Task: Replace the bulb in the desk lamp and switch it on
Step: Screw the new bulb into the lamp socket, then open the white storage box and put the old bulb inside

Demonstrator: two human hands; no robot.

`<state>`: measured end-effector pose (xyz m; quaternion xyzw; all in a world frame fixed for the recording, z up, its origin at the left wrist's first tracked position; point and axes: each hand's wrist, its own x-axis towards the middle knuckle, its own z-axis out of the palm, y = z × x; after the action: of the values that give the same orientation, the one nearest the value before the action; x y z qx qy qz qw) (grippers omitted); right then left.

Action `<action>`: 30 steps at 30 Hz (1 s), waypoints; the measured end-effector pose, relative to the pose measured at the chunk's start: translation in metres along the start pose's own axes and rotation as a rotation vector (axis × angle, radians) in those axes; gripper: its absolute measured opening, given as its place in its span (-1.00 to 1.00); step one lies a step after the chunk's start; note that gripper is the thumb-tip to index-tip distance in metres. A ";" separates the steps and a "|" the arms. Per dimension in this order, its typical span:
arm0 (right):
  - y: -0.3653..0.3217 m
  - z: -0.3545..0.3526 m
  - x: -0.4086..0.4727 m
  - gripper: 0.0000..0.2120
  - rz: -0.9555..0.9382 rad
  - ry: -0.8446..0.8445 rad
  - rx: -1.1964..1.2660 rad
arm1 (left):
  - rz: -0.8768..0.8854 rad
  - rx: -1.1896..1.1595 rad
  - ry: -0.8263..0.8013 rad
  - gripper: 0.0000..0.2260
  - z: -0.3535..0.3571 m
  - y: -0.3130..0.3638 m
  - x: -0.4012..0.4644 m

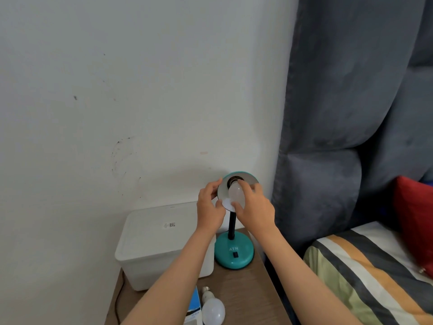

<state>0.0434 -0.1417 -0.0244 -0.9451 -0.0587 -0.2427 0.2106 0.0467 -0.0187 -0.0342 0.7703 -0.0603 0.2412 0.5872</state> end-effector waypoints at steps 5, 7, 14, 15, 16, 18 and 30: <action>-0.002 0.001 0.000 -0.46 0.030 0.014 0.018 | 0.014 0.016 -0.002 -0.42 0.000 -0.001 0.000; -0.002 0.002 0.000 -0.46 0.044 0.021 0.037 | 0.022 0.022 -0.005 -0.42 -0.001 0.000 -0.001; 0.002 0.002 -0.006 -0.44 0.041 0.018 0.100 | 0.015 0.046 -0.081 -0.50 -0.011 0.006 -0.001; 0.002 0.002 -0.010 -0.46 0.027 0.056 0.124 | 0.018 0.076 -0.104 -0.50 -0.015 0.007 -0.003; 0.001 0.004 -0.017 -0.49 -0.011 0.122 0.160 | 0.015 0.116 -0.118 -0.51 -0.021 0.008 -0.005; 0.000 0.010 -0.032 -0.60 -0.151 0.281 0.234 | 0.001 0.179 -0.114 -0.51 -0.035 0.005 -0.012; -0.054 0.083 -0.049 -0.39 -0.082 -0.298 0.338 | -0.375 0.808 0.018 -0.22 -0.156 -0.058 -0.052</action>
<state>0.0251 -0.0580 -0.0946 -0.9187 -0.1674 -0.0955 0.3447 -0.0237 0.1342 -0.0773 0.9335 0.1848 0.1411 0.2730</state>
